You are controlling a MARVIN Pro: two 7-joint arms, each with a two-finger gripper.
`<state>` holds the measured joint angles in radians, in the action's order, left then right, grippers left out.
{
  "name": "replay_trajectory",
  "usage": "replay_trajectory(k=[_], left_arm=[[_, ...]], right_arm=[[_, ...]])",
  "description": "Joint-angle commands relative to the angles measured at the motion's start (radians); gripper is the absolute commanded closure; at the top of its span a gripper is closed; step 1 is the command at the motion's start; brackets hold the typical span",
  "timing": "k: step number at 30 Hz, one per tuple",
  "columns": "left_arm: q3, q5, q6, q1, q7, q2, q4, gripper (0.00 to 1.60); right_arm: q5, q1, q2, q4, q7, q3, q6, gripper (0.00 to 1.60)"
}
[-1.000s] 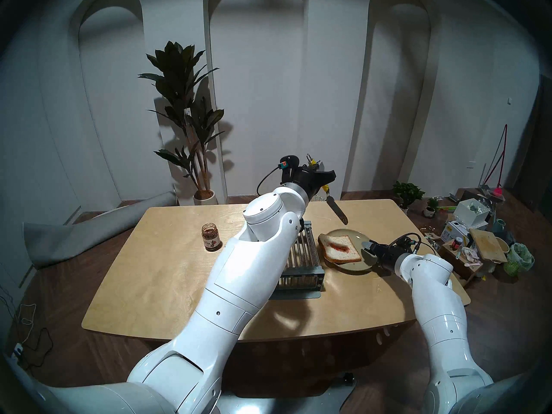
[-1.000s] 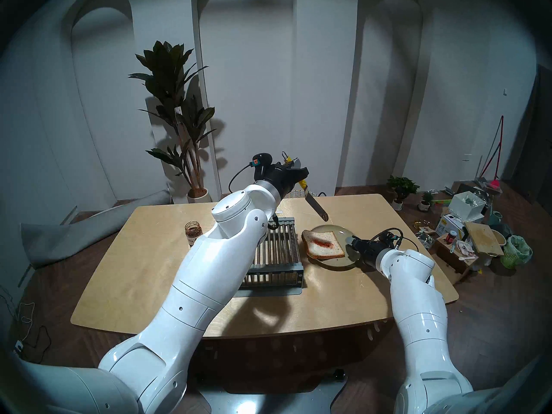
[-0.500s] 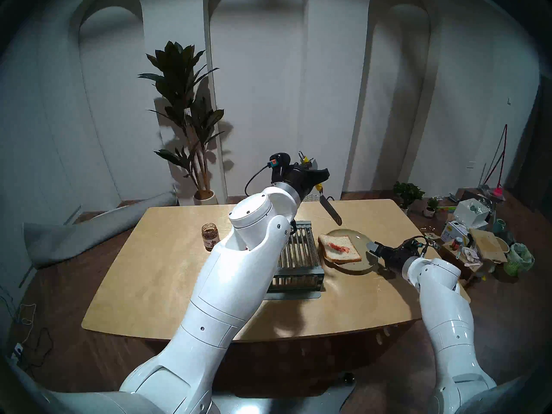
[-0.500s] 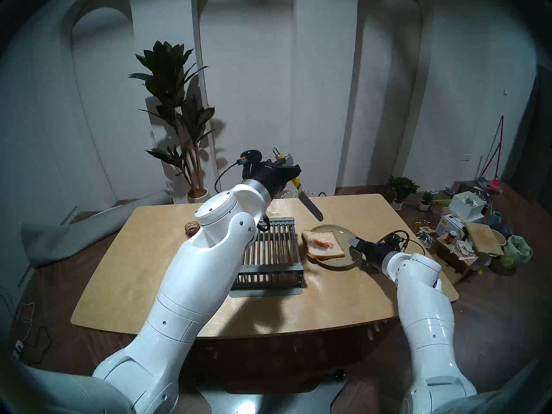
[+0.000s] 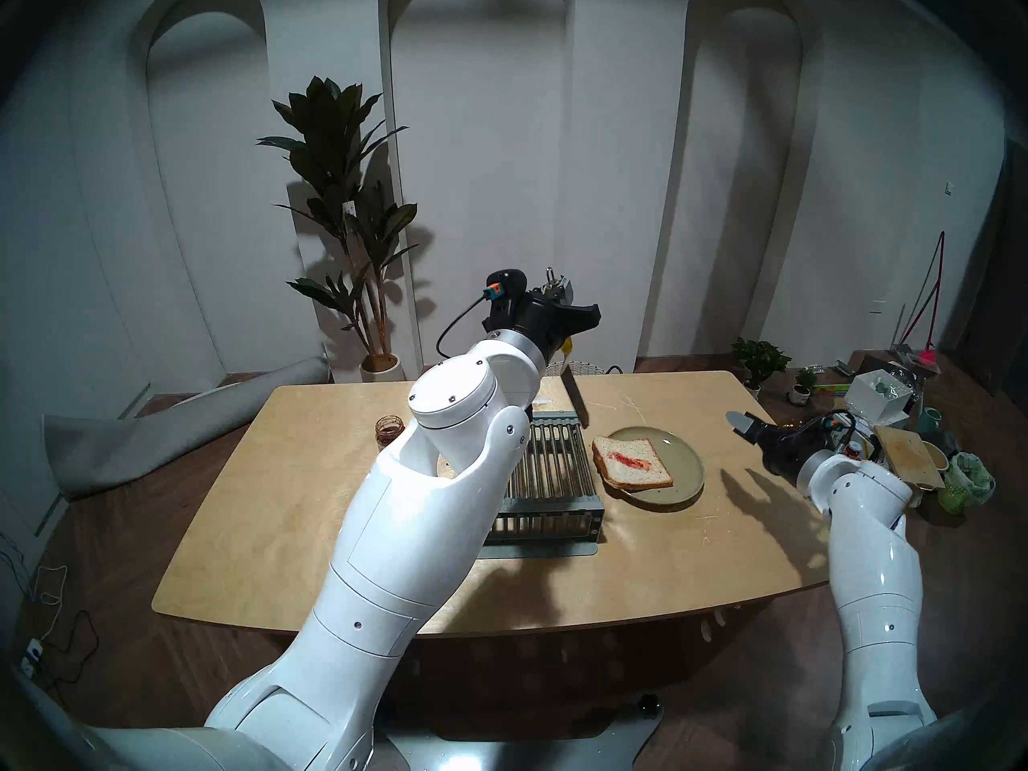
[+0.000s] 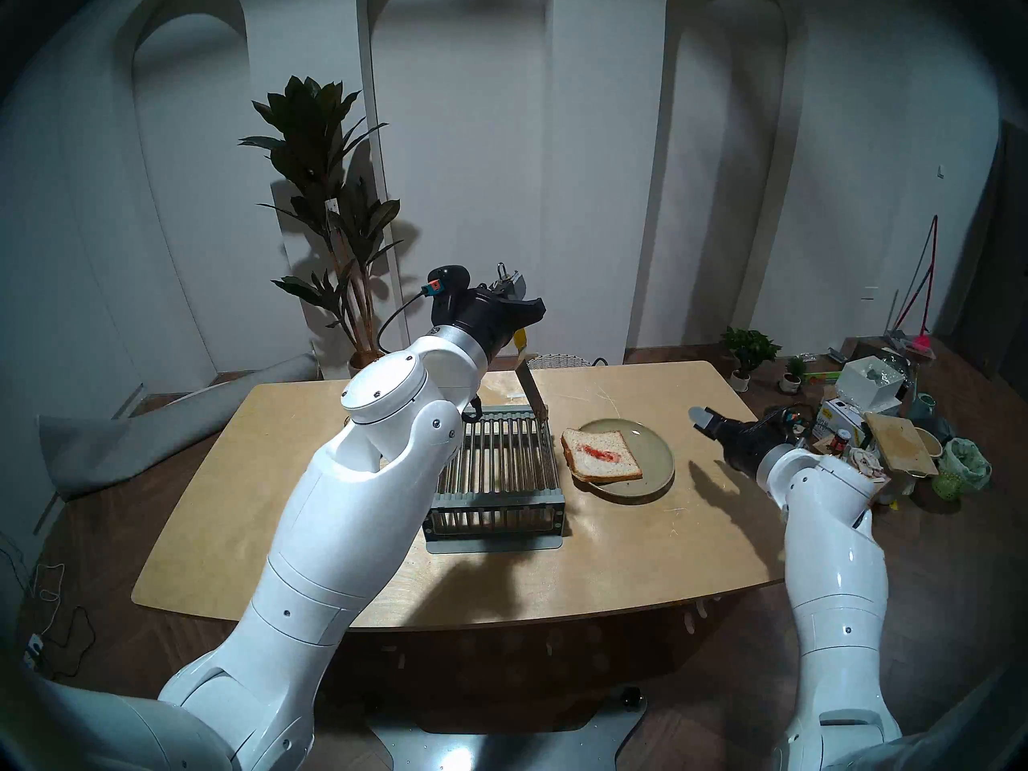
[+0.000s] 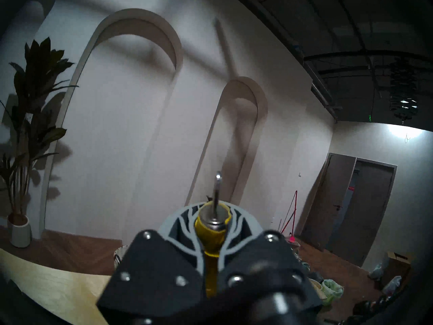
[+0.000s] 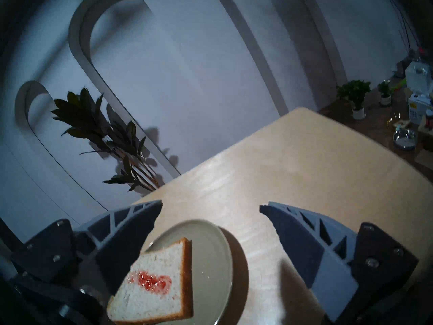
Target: Spread jam over the slice of bread with the knife
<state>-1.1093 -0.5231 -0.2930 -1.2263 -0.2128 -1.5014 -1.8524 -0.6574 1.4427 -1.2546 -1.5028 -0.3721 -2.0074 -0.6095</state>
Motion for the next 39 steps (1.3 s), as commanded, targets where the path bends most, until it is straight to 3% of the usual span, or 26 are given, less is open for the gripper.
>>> replay_trajectory(k=[1,14,15,16,18,22,29,32,39], left_arm=[[-0.011,0.039,0.028,-0.016,-0.009,0.039,-0.109,1.6],[0.021,0.18,0.031,-0.06,-0.055,0.139,-0.133,1.6],[0.022,0.186,0.042,-0.068,-0.056,0.142,-0.134,1.6],[0.042,0.248,0.083,-0.08,-0.079,0.161,-0.133,1.6],[0.045,0.26,0.102,-0.091,-0.085,0.163,-0.135,1.6],[0.081,0.401,0.181,-0.138,-0.169,0.193,-0.156,1.6],[0.121,0.516,0.269,-0.195,-0.253,0.209,-0.196,1.6],[0.161,0.599,0.327,-0.228,-0.306,0.22,-0.189,1.6],[0.21,0.684,0.426,-0.27,-0.381,0.224,-0.164,1.6]], right_arm=[[-0.02,-0.022,0.021,-0.106,-0.003,-0.043,-0.005,0.0],[-0.019,-0.081,0.035,-0.15,0.019,-0.096,0.037,0.0],[-0.018,-0.087,0.035,-0.149,0.02,-0.095,0.043,0.0],[-0.011,-0.095,0.037,-0.147,0.023,-0.086,0.052,0.0],[-0.007,-0.098,0.035,-0.143,0.026,-0.08,0.057,0.0],[0.012,-0.105,0.029,-0.134,0.043,-0.036,0.062,0.0],[0.037,-0.133,0.027,-0.108,0.061,0.014,0.074,0.0],[0.046,-0.147,0.026,-0.099,0.061,0.047,0.077,0.0],[0.058,-0.156,0.02,-0.101,0.061,0.086,0.084,0.0]])
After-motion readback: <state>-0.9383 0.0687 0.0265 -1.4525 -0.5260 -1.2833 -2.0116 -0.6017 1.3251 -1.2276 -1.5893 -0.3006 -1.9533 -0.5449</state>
